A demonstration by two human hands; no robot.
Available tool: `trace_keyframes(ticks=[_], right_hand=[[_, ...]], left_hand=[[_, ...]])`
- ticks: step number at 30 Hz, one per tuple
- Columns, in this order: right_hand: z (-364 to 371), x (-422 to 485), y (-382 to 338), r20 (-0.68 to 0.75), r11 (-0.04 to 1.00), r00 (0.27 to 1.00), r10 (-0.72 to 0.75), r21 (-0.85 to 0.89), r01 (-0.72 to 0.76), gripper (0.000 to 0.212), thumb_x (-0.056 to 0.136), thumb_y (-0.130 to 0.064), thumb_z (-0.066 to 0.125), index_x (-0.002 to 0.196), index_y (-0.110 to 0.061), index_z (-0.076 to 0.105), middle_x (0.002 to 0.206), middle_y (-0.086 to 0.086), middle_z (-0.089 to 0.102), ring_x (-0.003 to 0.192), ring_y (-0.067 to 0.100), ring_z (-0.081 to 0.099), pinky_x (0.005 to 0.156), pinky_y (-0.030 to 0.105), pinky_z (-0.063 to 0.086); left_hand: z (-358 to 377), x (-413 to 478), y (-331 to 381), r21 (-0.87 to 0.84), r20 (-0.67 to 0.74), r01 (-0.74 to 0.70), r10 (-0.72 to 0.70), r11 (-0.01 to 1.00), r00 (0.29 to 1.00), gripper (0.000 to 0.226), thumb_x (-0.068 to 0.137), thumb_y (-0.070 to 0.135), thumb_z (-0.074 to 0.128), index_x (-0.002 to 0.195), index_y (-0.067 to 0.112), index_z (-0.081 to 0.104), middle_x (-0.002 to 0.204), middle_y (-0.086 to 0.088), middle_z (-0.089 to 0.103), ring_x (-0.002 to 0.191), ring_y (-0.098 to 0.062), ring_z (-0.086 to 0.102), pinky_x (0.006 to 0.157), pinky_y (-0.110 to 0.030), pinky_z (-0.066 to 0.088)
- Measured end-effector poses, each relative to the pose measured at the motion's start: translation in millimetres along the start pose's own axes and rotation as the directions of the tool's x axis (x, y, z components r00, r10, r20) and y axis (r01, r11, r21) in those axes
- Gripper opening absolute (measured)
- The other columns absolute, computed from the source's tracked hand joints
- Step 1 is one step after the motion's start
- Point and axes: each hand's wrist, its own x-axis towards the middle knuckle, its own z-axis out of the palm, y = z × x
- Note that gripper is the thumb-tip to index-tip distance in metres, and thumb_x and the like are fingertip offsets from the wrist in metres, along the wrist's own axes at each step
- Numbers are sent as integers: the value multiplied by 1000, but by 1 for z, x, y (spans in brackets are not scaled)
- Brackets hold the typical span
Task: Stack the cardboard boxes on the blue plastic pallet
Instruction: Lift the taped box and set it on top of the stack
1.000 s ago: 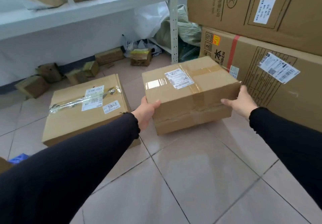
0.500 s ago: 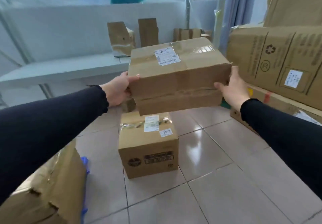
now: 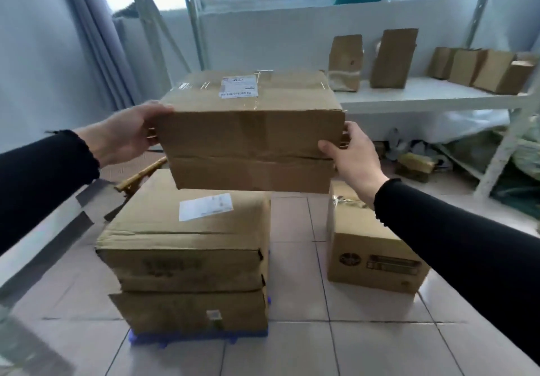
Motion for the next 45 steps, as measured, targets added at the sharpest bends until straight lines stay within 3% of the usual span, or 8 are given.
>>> trace_keyframes(ticks=[4, 8, 21, 29, 34, 37, 40, 45], right_hand=[[53, -23, -24, 83, 999, 996, -39, 34, 36, 57, 89, -37, 73, 141, -23, 53, 128, -6, 66, 112, 15, 65, 97, 40, 56], [88, -45, -37, 136, 997, 989, -49, 58, 41, 55, 90, -34, 73, 140, -23, 52, 126, -6, 65, 109, 12, 64, 94, 33, 55], [119, -76, -30, 192, 1000, 981, -20, 19, 17, 51, 88, -40, 75, 132, -27, 53, 118, -4, 65, 104, 15, 64, 91, 43, 58], [117, -84, -20, 218, 1000, 976, -3, 2, 3, 43, 88, -39, 76, 123, -30, 52, 115, -8, 66, 95, 9, 65, 84, 38, 59], [100, -73, -15, 378, 969, 926, 13, -235, 83, 68, 86, -47, 74, 143, -23, 47, 136, -2, 56, 106, 15, 62, 93, 39, 54], [74, -54, -18, 503, 876, 864, 43, -435, 210, 79, 87, -41, 75, 154, -20, 38, 152, 4, 46, 132, 22, 50, 109, 37, 43], [40, -28, -19, 489, 789, 872, 16, -541, 289, 77, 90, -40, 72, 155, -17, 37, 153, 9, 46, 140, 26, 43, 115, 39, 36], [-24, 11, 6, 376, 646, 922, -91, -683, 342, 69, 94, -40, 65, 153, -15, 41, 149, 10, 50, 138, 30, 42, 110, 42, 36]], left_hand=[[-58, -29, -25, -47, -105, 23, -28, 999, 994, 18, 95, 32, 59, 108, 20, 63, 101, 2, 54, 94, -13, 50, 93, -29, 41], [-93, -51, -51, -96, -159, 74, -88, 993, 983, 23, 96, 34, 57, 111, 17, 60, 96, 1, 52, 87, -13, 50, 81, -28, 41], [-121, -69, -86, -140, -209, 63, -92, 988, 974, 25, 95, 33, 58, 115, 20, 62, 110, 2, 57, 100, -13, 49, 100, -31, 37], [-115, -72, -86, -35, -177, 108, -113, 993, 978, 19, 98, 31, 54, 113, 22, 60, 111, 0, 52, 98, -15, 46, 87, -30, 37], [-128, -61, -69, 203, -195, 201, -161, 958, 967, 45, 92, 25, 60, 135, 14, 51, 127, -6, 50, 110, -19, 44, 90, -33, 37], [-133, -44, -41, 521, -272, 175, -32, 835, 962, 64, 89, 9, 67, 148, 10, 40, 143, -13, 51, 122, -25, 48, 99, -37, 38], [-110, -24, -4, 874, -220, 89, 226, 477, 949, 70, 89, 24, 69, 152, 12, 39, 150, -15, 48, 136, -36, 43, 111, -47, 35], [8, 18, 57, 972, 73, -157, 412, 173, 908, 66, 95, 35, 59, 152, 9, 39, 153, -23, 42, 142, -42, 34, 115, -52, 27]])
